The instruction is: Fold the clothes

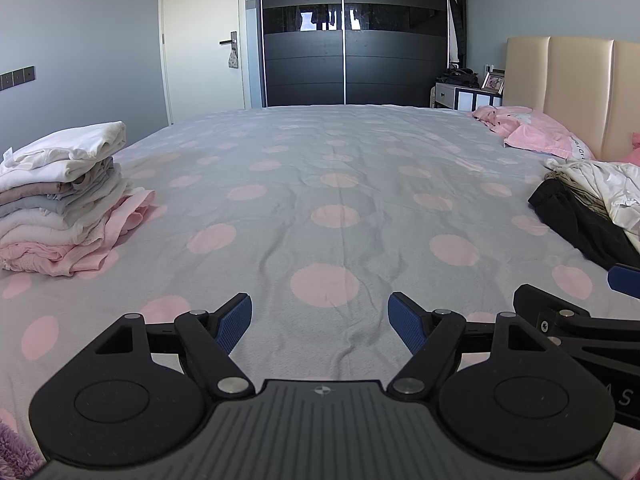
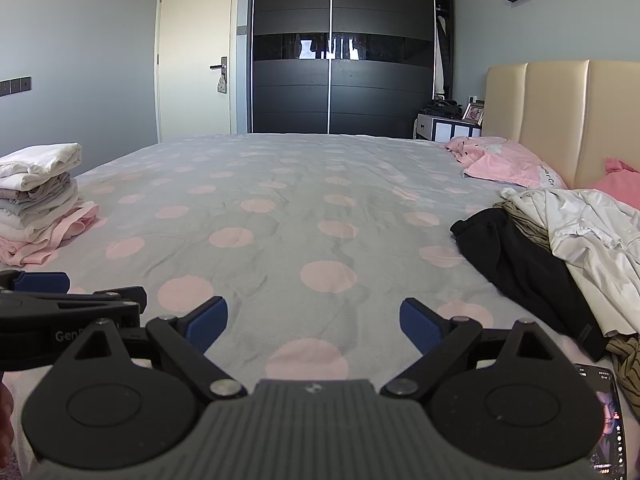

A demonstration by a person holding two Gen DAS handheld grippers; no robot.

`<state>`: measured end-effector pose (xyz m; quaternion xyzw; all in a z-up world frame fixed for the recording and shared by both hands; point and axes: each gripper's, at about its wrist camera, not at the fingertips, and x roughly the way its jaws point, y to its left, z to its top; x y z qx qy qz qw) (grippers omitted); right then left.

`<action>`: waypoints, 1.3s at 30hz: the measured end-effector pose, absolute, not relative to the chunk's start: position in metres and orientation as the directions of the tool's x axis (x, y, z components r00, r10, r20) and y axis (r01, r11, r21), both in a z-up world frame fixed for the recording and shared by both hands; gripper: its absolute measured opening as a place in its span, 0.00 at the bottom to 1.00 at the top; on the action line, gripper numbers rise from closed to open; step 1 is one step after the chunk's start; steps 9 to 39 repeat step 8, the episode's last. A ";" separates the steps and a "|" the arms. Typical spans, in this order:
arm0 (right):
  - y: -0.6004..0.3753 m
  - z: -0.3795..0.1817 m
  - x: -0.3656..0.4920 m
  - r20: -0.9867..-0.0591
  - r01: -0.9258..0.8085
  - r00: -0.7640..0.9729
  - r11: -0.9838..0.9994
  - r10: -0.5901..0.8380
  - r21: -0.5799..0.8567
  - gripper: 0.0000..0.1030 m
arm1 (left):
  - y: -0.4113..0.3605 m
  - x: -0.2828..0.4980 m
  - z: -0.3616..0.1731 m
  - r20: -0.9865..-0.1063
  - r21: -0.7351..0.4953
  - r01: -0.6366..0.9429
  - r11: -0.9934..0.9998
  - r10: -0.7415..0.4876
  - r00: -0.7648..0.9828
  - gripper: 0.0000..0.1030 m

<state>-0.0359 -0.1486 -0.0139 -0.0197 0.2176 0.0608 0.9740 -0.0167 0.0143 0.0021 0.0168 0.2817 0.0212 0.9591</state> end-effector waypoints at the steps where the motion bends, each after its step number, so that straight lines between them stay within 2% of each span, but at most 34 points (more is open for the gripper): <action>1: -0.149 -0.014 -0.036 -0.426 -0.127 0.898 0.992 0.110 -0.011 0.91 | 0.014 -0.017 0.002 -0.539 0.044 -0.031 0.999 0.050 0.841 0.72; 39: -0.149 -0.012 -0.036 -0.424 -0.131 0.898 0.991 0.117 -0.005 0.92 | 0.014 -0.019 0.002 -0.528 0.044 -0.030 0.999 0.048 0.848 0.72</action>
